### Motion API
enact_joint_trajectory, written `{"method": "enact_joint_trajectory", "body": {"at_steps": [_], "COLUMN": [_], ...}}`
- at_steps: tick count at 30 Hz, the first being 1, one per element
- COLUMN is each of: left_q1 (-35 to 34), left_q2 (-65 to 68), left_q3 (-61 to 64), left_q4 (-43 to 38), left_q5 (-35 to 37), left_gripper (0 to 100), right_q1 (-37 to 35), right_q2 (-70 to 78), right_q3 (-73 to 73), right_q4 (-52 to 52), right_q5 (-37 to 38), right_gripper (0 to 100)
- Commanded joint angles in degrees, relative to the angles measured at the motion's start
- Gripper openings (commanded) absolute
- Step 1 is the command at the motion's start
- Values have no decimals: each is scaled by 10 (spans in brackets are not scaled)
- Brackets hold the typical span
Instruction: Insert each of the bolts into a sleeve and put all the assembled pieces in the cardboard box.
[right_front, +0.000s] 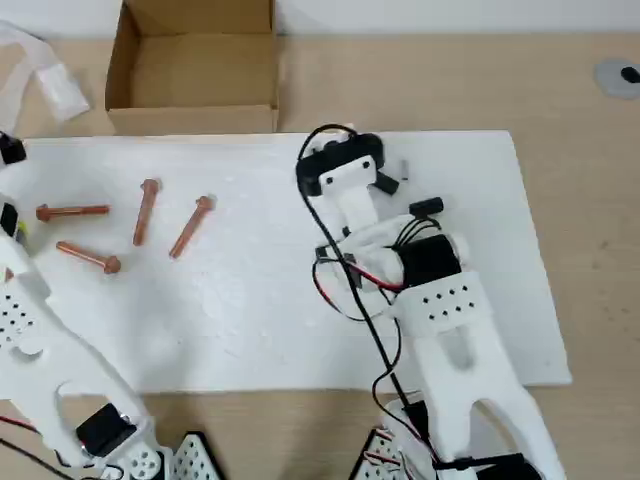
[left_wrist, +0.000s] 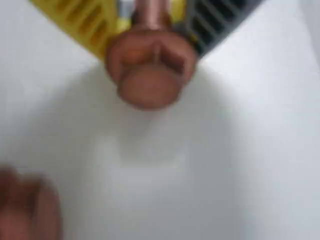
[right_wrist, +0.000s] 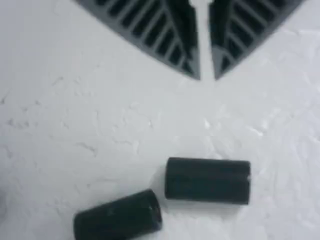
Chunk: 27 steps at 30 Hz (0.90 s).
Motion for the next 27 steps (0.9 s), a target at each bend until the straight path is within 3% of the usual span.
{"method": "enact_joint_trajectory", "body": {"at_steps": [1, 5, 11, 14, 20, 27], "left_q1": [-4, 5, 17, 20, 23, 18], "left_q2": [-160, -335, -596, -711, -928, -1150], "left_q3": [90, 200, 330, 408, 607, 784], "left_q4": [8, 6, 5, -14, -98, -166], "left_q5": [19, 78, 189, 263, 380, 442], "left_gripper": [10, 10, 11, 11, 10, 9], "right_q1": [-9, -12, -23, -22, -21, -15], "right_q2": [2, 2, 27, 87, 246, 413], "right_q3": [-35, -30, -36, -56, -202, -380], "right_q4": [-10, -17, 13, 34, 62, 164], "right_q5": [104, 194, 255, 319, 385, 449], "right_gripper": [13, 15, 177, 190, 188, 188]}}
